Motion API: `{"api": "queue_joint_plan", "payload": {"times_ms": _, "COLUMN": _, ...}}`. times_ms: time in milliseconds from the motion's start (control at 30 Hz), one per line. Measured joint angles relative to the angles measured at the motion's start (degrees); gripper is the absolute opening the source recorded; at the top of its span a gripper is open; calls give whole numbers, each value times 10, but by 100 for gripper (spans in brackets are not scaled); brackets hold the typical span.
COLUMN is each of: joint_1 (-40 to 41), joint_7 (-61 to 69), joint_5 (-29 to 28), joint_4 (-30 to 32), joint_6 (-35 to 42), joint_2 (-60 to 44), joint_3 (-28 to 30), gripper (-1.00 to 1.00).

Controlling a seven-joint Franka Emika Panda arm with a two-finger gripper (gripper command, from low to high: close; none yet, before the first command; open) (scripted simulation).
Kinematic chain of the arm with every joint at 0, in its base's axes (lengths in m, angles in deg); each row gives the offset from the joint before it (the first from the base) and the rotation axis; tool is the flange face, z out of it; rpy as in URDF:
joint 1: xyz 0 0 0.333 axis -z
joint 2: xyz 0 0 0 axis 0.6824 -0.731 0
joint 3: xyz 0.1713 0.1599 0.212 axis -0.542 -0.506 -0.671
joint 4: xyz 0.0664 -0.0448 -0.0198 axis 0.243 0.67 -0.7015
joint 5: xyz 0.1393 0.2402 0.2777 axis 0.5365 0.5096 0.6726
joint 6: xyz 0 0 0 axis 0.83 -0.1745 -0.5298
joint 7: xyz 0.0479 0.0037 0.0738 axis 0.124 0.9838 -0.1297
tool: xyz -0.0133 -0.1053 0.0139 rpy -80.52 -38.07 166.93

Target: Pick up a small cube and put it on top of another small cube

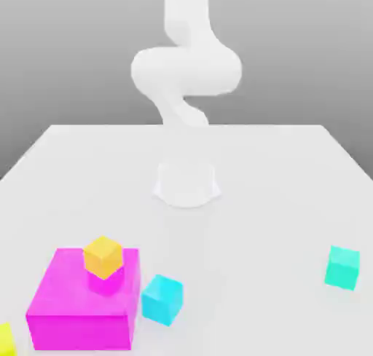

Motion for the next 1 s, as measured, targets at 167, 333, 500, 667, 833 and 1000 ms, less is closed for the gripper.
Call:
{"api": "queue_joint_plan", "payload": {"times_ms": 167, "joint_1": 35, "joint_7": -48, "joint_5": -5, "joint_4": -18, "joint_6": -22, "joint_2": -107, "joint_3": 8, "gripper": 0}}
{"api": "queue_joint_plan", "payload": {"times_ms": 333, "joint_1": 63, "joint_7": -94, "joint_5": -9, "joint_4": -35, "joint_6": -42, "joint_2": -211, "joint_3": 22, "gripper": 0}}
{"api": "queue_joint_plan", "payload": {"times_ms": 500, "joint_1": 87, "joint_7": -135, "joint_5": -6, "joint_4": -52, "joint_6": -63, "joint_2": -315, "joint_3": 41, "gripper": 0}}
{"api": "queue_joint_plan", "payload": {"times_ms": 667, "joint_1": 122, "joint_7": -170, "joint_5": 7, "joint_4": -70, "joint_6": -84, "joint_2": -419, "joint_3": 59, "gripper": 0}}
{"api": "queue_joint_plan", "payload": {"times_ms": 833, "joint_1": 145, "joint_7": -198, "joint_5": 29, "joint_4": -87, "joint_6": -104, "joint_2": -524, "joint_3": 73, "gripper": 0}}
{"api": "queue_joint_plan", "payload": {"times_ms": 1000, "joint_1": 173, "joint_7": -220, "joint_5": 60, "joint_4": -105, "joint_6": -123, "joint_2": -629, "joint_3": 85, "gripper": 0}}
